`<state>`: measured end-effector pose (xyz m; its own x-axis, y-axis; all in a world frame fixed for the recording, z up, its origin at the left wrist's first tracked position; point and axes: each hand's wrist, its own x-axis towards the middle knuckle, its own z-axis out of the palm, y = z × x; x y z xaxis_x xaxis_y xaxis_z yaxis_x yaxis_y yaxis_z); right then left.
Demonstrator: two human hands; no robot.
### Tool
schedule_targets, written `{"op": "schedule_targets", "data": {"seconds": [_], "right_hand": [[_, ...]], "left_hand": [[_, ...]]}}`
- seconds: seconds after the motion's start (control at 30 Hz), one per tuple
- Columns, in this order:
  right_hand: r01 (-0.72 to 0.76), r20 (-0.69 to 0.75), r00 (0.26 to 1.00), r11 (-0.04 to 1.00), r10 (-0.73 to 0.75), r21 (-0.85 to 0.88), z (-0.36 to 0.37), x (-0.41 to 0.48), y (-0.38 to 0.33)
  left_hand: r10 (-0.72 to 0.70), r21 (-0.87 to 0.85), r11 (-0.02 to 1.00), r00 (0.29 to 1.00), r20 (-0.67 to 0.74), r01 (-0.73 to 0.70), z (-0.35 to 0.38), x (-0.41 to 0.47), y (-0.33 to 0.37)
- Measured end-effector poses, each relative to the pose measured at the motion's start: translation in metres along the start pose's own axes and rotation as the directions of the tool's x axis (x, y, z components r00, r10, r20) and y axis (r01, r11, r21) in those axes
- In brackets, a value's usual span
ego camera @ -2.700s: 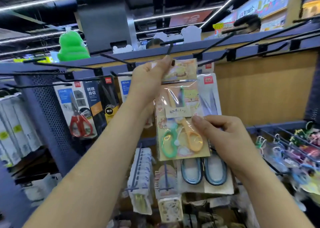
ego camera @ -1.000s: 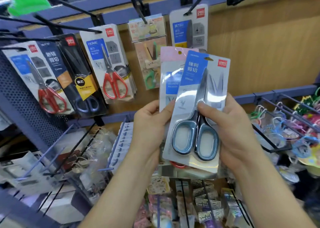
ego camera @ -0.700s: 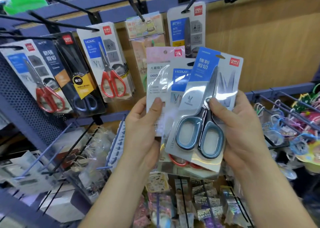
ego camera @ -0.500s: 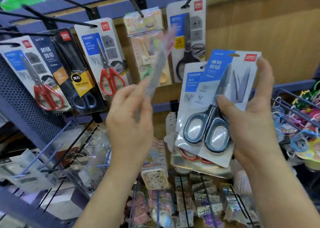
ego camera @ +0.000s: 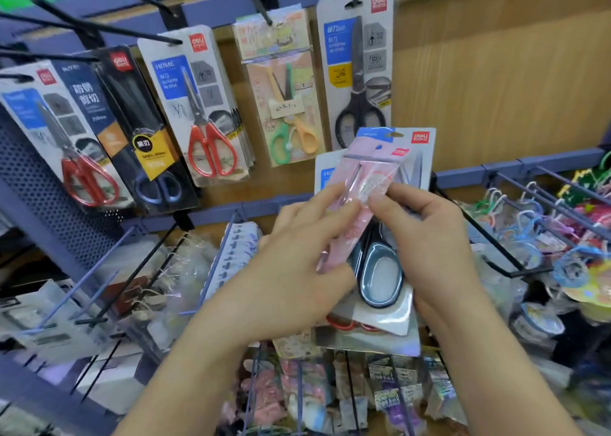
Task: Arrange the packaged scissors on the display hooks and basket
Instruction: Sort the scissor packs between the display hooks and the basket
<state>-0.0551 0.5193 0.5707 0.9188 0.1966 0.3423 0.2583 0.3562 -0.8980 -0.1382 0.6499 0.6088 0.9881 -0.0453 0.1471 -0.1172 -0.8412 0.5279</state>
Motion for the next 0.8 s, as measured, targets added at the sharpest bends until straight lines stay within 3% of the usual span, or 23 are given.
{"op": "schedule_targets", "data": {"seconds": [0.07,0.2,0.33,0.5,0.57,0.67,0.8], "right_hand": [[0.006,0.012,1.0,0.999,-0.005,-0.054,-0.005,0.0,-0.001],[0.06,0.186,0.982,0.986,-0.03,-0.157,-0.008,0.0,-0.008],[0.111,0.262,0.963,0.977,-0.061,-0.181,-0.003,0.001,-0.014],[0.156,0.266,0.959,0.961,-0.093,-0.228,-0.002,0.003,-0.02],[0.171,0.262,0.959,0.962,-0.111,-0.215,0.001,0.004,-0.024],[0.197,0.266,0.952,0.968,-0.151,-0.155,0.007,0.009,-0.034],[0.251,0.302,0.929,0.964,-0.213,-0.092,0.017,0.017,-0.05]], "left_hand": [[-0.003,-0.207,0.978,0.998,-0.058,-0.009,-0.014,0.005,0.0],[-0.082,-0.307,0.949,0.892,-0.445,-0.066,-0.041,0.041,0.0],[-0.186,-0.655,0.749,0.916,-0.354,-0.101,-0.051,0.062,0.005],[-0.158,-0.793,0.605,0.966,-0.204,-0.068,-0.057,0.059,0.005],[-0.158,-0.811,0.57,0.952,-0.263,-0.13,-0.06,0.054,0.008],[-0.093,-0.743,0.579,0.878,-0.469,-0.336,-0.067,0.052,0.014],[0.053,-0.479,0.678,0.687,-0.725,-0.558,-0.083,0.052,0.024]]}}
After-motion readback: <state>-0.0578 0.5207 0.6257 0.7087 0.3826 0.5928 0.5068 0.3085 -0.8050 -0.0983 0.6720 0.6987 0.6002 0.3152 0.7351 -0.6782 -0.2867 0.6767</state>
